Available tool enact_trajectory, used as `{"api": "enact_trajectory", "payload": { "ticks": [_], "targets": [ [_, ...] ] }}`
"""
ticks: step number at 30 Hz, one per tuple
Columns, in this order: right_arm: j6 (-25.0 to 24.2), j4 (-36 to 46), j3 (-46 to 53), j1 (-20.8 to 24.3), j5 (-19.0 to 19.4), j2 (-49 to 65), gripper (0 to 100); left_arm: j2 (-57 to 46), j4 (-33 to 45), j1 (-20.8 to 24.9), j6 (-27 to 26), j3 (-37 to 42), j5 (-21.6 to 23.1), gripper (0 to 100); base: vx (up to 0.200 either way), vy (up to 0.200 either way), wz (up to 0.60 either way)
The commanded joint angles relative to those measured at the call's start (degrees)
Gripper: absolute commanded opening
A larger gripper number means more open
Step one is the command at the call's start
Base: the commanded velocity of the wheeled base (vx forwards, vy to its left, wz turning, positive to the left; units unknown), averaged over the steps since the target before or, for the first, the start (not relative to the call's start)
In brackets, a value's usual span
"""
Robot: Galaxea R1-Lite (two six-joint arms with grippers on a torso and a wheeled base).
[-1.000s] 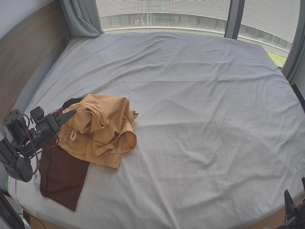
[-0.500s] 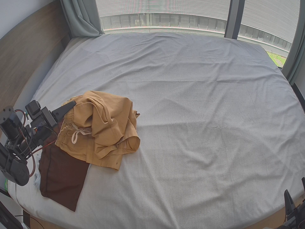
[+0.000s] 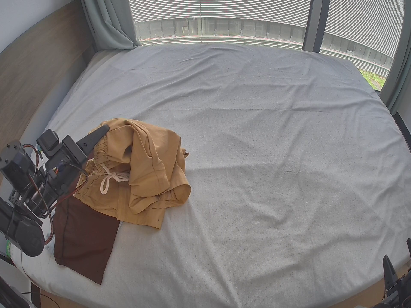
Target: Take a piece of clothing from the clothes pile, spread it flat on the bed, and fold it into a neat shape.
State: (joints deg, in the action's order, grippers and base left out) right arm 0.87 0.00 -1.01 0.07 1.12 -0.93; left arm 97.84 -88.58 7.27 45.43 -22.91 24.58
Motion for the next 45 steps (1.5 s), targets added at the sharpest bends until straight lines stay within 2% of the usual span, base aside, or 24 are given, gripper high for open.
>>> {"api": "enact_trajectory", "payload": {
  "ticks": [1,5,13,14,15,17,22,28,31,33,45],
  "targets": [
    [0.10,0.00,1.01,0.01,0.02,0.93,100,-0.02,-0.02,4.51,0.01,0.05,-5.50,0,0.000,0.000,0.00],
    [0.10,0.00,1.01,0.01,0.02,0.93,100,0.07,-0.02,7.68,0.01,0.05,-9.72,0,0.000,0.000,0.00],
    [0.10,0.00,1.01,0.01,0.02,0.93,100,0.51,-0.02,11.28,0.01,-0.38,-14.12,0,0.000,0.000,0.00],
    [0.10,0.00,1.01,0.01,0.02,0.93,100,1.21,-0.02,12.86,0.01,-1.18,-17.37,0,0.000,0.000,0.00],
    [0.10,0.00,1.01,0.01,0.02,0.93,100,1.21,-0.02,12.95,0.01,-1.26,-17.63,0,0.000,0.000,0.00],
    [0.10,0.00,1.01,0.01,0.02,0.93,100,1.74,0.07,15.15,0.01,-2.05,-21.06,0,0.000,0.000,0.00],
    [0.10,0.00,1.01,0.10,0.02,0.93,100,2.27,0.07,18.49,0.09,-2.76,-25.10,0,0.000,0.000,0.00],
    [0.10,0.00,1.01,0.01,0.02,0.93,100,2.53,0.07,21.74,0.09,-4.52,-27.92,0,0.000,0.000,0.00],
    [0.10,0.00,1.01,0.10,0.02,0.93,100,3.32,0.95,24.46,0.09,-7.33,-32.75,0,0.000,0.000,0.00],
    [0.10,0.00,1.01,0.10,0.02,0.93,100,3.32,2.27,26.57,0.18,-8.73,-34.33,0,0.000,0.000,0.00],
    [0.10,0.00,1.01,0.10,0.02,0.93,100,3.58,7.19,35.63,0.27,-14.71,-34.95,0,0.000,0.000,0.00]
  ]
}}
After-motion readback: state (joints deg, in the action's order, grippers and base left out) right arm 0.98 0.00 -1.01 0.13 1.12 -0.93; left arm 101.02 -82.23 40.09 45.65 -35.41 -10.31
